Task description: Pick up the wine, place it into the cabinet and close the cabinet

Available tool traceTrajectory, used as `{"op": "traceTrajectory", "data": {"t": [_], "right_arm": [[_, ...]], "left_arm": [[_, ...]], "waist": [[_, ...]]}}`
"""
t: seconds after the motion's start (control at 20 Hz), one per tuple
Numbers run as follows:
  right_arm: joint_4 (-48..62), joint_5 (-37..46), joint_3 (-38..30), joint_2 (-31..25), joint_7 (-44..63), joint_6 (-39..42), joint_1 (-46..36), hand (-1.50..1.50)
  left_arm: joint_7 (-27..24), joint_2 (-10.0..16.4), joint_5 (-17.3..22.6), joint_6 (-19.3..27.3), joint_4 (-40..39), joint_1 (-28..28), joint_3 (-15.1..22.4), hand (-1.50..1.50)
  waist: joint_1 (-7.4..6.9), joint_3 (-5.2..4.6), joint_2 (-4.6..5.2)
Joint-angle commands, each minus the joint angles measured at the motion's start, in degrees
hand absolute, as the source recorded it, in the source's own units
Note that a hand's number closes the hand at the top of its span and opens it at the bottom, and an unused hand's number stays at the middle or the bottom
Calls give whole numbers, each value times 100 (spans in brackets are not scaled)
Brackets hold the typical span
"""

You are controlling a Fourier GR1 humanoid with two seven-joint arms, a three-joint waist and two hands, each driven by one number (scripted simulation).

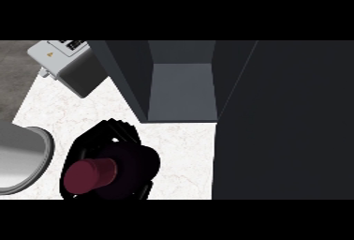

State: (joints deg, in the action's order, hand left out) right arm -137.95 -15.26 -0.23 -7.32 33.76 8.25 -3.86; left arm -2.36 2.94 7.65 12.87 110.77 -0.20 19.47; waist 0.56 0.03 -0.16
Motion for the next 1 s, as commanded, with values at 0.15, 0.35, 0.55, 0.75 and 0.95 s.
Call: {"op": "traceTrajectory", "data": {"t": [0.15,0.35,0.55,0.75,0.95], "right_arm": [[-901,-538,-225,-121,535,-83,75,-150],[-708,-604,-350,-54,156,128,328,-150],[-496,-731,-512,-158,245,145,70,-150],[-647,-192,10,97,246,-55,38,-150],[-758,-363,-76,31,185,146,318,-150]], "left_arm": [[907,-287,-298,1030,140,-942,606,150],[1245,-291,-468,1852,-244,-1890,823,150],[825,-293,-244,2136,-1081,-2252,921,150],[1176,-293,-513,2474,-1208,-2840,846,150],[555,-294,-249,2621,-1827,-2780,983,150]], "waist": [[10,0,-5],[28,3,-1],[11,-2,14],[-4,-3,7],[18,-4,13]]}}
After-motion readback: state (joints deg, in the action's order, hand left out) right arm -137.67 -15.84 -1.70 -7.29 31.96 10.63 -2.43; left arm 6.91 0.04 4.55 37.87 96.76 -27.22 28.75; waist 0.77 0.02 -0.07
